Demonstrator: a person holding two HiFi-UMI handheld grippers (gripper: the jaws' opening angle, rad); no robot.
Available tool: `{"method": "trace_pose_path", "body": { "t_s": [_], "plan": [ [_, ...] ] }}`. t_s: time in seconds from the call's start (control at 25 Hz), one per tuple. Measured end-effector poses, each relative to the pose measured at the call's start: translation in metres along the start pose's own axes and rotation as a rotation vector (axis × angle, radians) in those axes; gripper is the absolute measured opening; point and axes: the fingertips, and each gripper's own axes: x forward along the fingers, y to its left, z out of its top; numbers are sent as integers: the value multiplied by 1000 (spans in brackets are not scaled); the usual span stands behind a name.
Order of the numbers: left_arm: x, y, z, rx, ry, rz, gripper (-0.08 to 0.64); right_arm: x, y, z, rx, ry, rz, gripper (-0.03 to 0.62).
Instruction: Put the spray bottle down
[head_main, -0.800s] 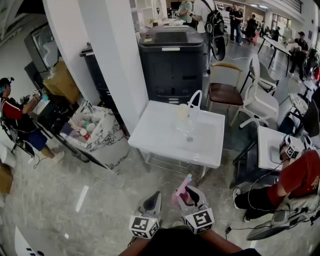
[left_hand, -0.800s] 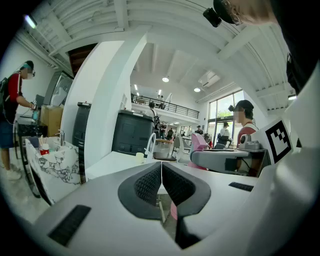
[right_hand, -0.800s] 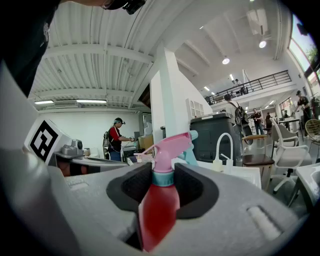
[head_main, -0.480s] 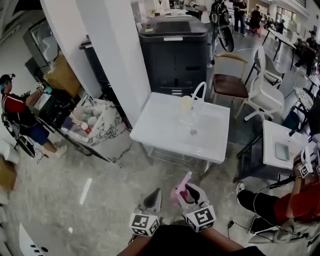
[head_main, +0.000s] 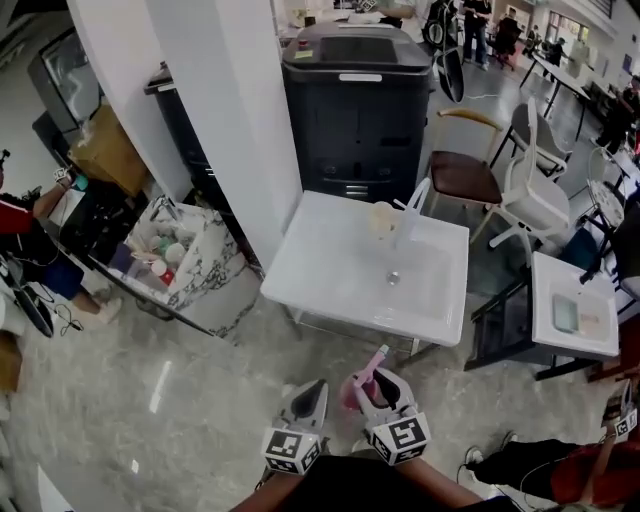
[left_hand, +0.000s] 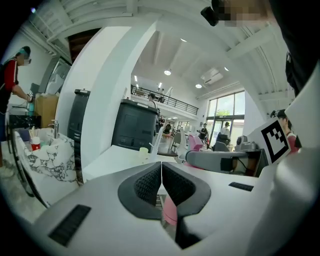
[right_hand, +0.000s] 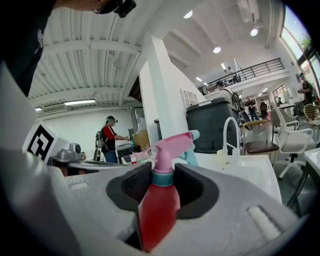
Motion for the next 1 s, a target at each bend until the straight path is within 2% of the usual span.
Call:
{"method": "trace_pose_path", "body": {
  "t_s": [0.32, 0.56, 0.76, 1.0],
  "plan": [
    [43, 111, 58, 44, 1, -113, 21, 117, 2, 45, -19, 2, -105, 143],
    [61, 195, 86, 43, 15, -185, 21, 200, 11, 62, -18, 21, -196, 143],
    [80, 235, 99, 21, 23, -244, 21, 249, 10, 72, -4, 25, -259, 143],
    [106, 265, 99, -3, 40, -258, 21, 288, 2, 67, -23, 50, -276, 143]
  ]
}}
